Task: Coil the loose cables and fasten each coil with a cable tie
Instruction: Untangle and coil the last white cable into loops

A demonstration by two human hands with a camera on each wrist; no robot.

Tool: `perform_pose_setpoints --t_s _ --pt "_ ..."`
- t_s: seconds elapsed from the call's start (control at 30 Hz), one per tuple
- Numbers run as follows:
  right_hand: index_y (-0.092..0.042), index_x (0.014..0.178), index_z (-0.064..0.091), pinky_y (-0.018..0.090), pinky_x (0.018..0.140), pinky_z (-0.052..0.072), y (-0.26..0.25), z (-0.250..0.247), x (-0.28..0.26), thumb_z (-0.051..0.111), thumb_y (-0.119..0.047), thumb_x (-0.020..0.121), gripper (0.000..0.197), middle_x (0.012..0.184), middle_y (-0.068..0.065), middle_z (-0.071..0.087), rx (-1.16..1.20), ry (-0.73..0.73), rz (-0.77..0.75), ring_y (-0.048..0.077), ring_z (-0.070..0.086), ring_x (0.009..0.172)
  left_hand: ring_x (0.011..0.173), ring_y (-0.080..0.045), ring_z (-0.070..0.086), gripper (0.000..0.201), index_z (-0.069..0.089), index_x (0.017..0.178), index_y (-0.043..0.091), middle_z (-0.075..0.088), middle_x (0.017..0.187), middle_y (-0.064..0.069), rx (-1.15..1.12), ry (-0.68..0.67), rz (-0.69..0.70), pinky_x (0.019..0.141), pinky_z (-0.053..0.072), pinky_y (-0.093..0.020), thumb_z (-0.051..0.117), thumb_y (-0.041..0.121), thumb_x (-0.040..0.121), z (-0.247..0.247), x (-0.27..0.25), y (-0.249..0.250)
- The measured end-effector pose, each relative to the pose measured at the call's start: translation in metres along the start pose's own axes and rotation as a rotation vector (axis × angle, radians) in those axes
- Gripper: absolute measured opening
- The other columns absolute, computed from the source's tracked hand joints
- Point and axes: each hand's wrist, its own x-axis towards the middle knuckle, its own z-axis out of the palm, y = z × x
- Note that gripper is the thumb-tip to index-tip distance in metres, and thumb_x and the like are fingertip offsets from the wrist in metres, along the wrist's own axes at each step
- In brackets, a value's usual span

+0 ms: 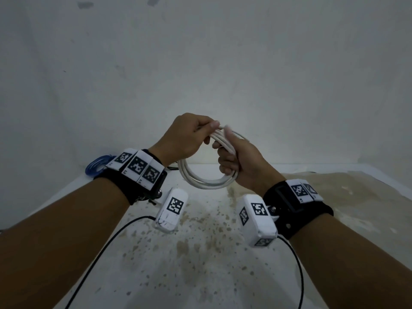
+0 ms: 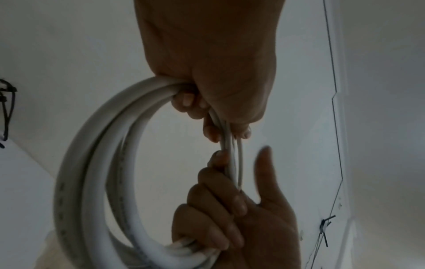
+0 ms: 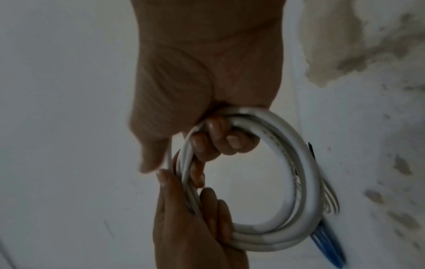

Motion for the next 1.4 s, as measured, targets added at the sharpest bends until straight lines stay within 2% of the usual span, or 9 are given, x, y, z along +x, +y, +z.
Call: perform_pose_setpoints --t_s 0.1,0.33,0.4,0.5,0.77,0.97,1.1,1.27,1.4 --pt "-0.001 0.100 0.068 0.027 0.050 0.023 0.001 -0.009 0.003 0.025 -0.078 0.088 0.089 0.055 0.001 0.039 0.341 -0.066 0.121 0.012 0.029 0.041 0.060 -0.002 0.055 0.029 0.074 0.088 0.020 0.063 0.063 0.004 -0.064 0.038 0.012 0.062 0.038 -0.012 0.049 0.028 0.103 -0.001 -0.002 0.000" --pt "0.002 0.118 0.058 0.025 0.052 0.042 -0.005 -0.008 0.004 0.038 -0.027 0.104 0.038 0.065 0.003 0.052 0.226 0.003 0.086 0.012 0.041 0.047 0.057 -0.002 0.055 0.030 0.076 0.099 0.019 0.061 0.060 0.008 -0.024 0.148 -0.044 0.060 0.037 -0.010 0.049 0.031 0.102 0.004 -0.003 -0.005" --pt "0.007 0.119 0.061 0.028 0.052 0.045 -0.010 -0.004 0.003 0.038 -0.032 0.106 0.047 0.067 0.007 0.056 0.084 0.030 0.082 0.016 0.044 0.048 0.056 -0.003 0.054 0.031 0.075 0.096 0.018 0.059 0.060 0.008 0.028 0.197 -0.048 0.060 0.038 -0.014 0.048 0.033 0.103 0.009 -0.007 -0.007" --pt "-0.003 0.093 0.065 0.025 0.047 0.036 -0.015 0.002 0.003 0.037 -0.056 0.102 0.060 0.055 0.001 0.040 -0.163 0.064 0.104 0.015 0.032 0.043 0.055 -0.004 0.052 0.034 0.071 0.092 0.016 0.058 0.060 0.007 0.066 0.254 -0.044 0.057 0.036 -0.015 0.045 0.034 0.103 0.017 -0.014 -0.009" --pt "-0.006 0.075 0.061 0.024 0.043 0.014 -0.013 -0.018 -0.002 0.038 -0.032 0.101 0.043 0.050 -0.003 0.025 -0.118 0.097 0.213 0.011 0.017 0.039 0.067 -0.006 0.057 0.021 0.065 0.103 0.020 0.064 0.077 0.009 0.179 -0.121 0.074 0.064 0.042 -0.023 0.050 0.034 0.101 0.019 -0.014 -0.001" --pt "-0.006 0.078 0.062 0.024 0.043 0.018 -0.008 -0.030 -0.013 0.036 -0.028 0.101 0.042 0.051 -0.001 0.028 -0.232 0.126 0.176 0.012 0.020 0.041 0.053 -0.005 0.051 0.022 0.064 0.094 0.017 0.061 0.070 0.007 0.144 -0.138 0.035 0.051 0.041 -0.022 0.048 0.031 0.102 0.032 -0.017 0.007" --pt "-0.005 0.076 0.061 0.024 0.044 0.018 -0.006 -0.041 -0.026 0.036 -0.028 0.101 0.043 0.050 -0.001 0.027 -0.258 0.160 0.181 0.012 0.020 0.040 0.062 -0.004 0.055 0.020 0.062 0.111 0.017 0.064 0.077 0.007 0.124 -0.161 0.045 0.060 0.039 -0.023 0.047 0.029 0.103 0.051 -0.020 0.014" --pt "-0.002 0.083 0.064 0.025 0.044 0.019 -0.012 -0.060 -0.047 0.037 -0.027 0.100 0.040 0.051 -0.001 0.028 -0.333 0.214 0.156 0.012 0.021 0.042 0.053 -0.009 0.046 0.020 0.059 0.092 0.015 0.063 0.071 -0.005 0.000 -0.144 0.004 0.053 0.035 -0.019 0.047 0.026 0.103 0.079 -0.018 0.030" --pt "-0.001 0.092 0.067 0.024 0.043 0.021 -0.014 -0.077 -0.066 0.036 -0.026 0.099 0.040 0.054 0.000 0.028 -0.297 0.270 0.166 0.012 0.021 0.043 0.054 -0.007 0.046 0.023 0.061 0.085 0.017 0.062 0.067 0.002 -0.052 -0.124 -0.006 0.052 0.035 -0.016 0.048 0.026 0.102 0.100 -0.015 0.048"
